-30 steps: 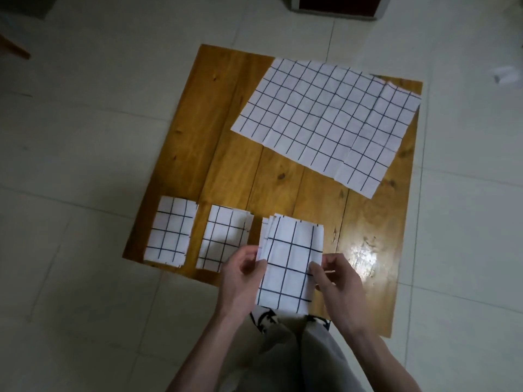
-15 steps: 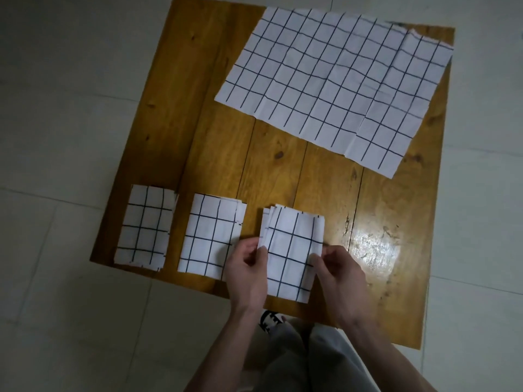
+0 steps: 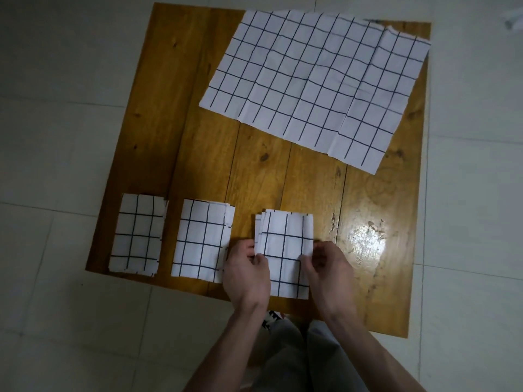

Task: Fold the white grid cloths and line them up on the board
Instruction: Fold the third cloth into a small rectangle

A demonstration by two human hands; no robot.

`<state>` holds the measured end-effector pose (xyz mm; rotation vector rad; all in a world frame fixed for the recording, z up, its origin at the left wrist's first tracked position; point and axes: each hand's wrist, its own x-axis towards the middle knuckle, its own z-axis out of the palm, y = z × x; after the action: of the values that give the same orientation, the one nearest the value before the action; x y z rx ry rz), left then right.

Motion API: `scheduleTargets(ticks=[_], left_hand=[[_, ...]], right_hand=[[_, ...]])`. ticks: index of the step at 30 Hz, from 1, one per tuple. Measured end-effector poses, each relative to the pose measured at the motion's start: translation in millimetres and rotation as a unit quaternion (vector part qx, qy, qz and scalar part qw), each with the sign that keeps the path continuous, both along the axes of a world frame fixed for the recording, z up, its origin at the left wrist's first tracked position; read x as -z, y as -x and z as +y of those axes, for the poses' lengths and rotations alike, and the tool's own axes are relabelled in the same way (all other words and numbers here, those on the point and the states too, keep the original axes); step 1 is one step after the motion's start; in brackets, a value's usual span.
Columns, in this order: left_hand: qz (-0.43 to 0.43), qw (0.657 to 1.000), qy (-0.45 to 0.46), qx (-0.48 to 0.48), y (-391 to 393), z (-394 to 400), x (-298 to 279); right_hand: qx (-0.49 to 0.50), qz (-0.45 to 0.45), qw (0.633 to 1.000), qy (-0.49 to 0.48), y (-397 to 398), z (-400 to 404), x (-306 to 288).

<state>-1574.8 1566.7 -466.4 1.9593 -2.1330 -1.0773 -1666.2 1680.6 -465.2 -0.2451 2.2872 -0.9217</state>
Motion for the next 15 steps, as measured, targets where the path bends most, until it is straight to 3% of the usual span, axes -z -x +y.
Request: scheduleTargets(ticks=[4,9,15], left_hand=[[-0.020,1.000,-0.002,0.019,-4,-1,-1],[0.016,0.998,0.015,0.051,-9,0,-15],[0.062,0.985,0.036,0.155,-13,-7,-88]], right_hand=[[-0.024,0.020,0.999,-0.011,-1,2,2],[-0.028,0.009,0.999,-0.032,-1,11,-7],[-0.133,0.132,0.980,-0.068,1,25,-67]])
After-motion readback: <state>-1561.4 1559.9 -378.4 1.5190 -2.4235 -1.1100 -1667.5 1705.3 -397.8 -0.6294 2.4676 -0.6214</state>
